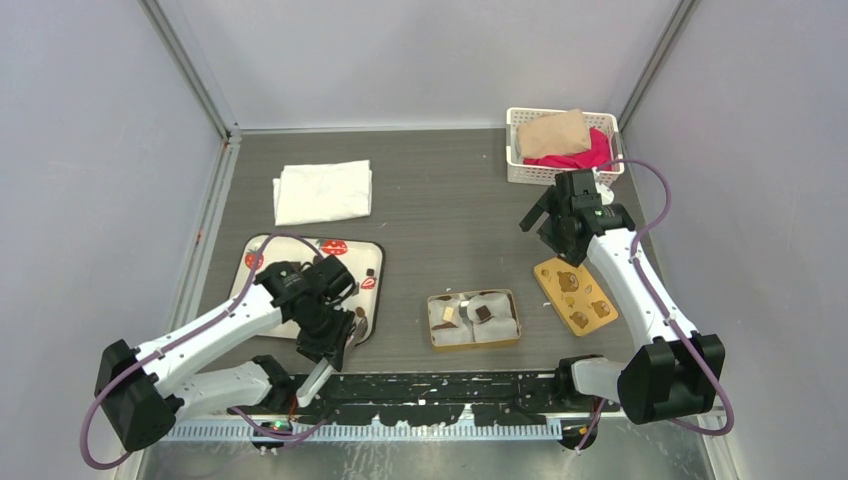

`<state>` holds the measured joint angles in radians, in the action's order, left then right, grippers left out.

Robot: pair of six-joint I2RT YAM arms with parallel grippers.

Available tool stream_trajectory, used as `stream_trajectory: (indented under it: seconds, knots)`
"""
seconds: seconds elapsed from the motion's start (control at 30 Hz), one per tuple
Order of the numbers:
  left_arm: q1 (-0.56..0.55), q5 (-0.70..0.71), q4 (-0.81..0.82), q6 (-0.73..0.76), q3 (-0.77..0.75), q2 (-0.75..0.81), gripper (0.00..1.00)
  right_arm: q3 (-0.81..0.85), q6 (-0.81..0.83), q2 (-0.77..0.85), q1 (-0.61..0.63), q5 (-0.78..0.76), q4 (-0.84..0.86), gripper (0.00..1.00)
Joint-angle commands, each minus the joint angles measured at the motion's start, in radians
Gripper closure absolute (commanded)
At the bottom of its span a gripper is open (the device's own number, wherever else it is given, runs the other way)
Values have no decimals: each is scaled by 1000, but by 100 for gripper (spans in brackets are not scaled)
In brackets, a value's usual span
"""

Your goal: Pack the chocolate

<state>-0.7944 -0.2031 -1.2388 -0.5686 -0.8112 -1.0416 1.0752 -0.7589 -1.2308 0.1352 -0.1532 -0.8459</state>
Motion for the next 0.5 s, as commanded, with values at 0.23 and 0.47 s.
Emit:
stream_trajectory:
  seconds: [0.23, 0.47]
  knots:
    - [-12, -6, 23, -25, 2, -28, 61, 27, -3, 18, -3, 18, 24, 1]
    - [-24, -12, 33, -32, 1, -64, 61, 25, 0, 20, -3, 17, 24, 1]
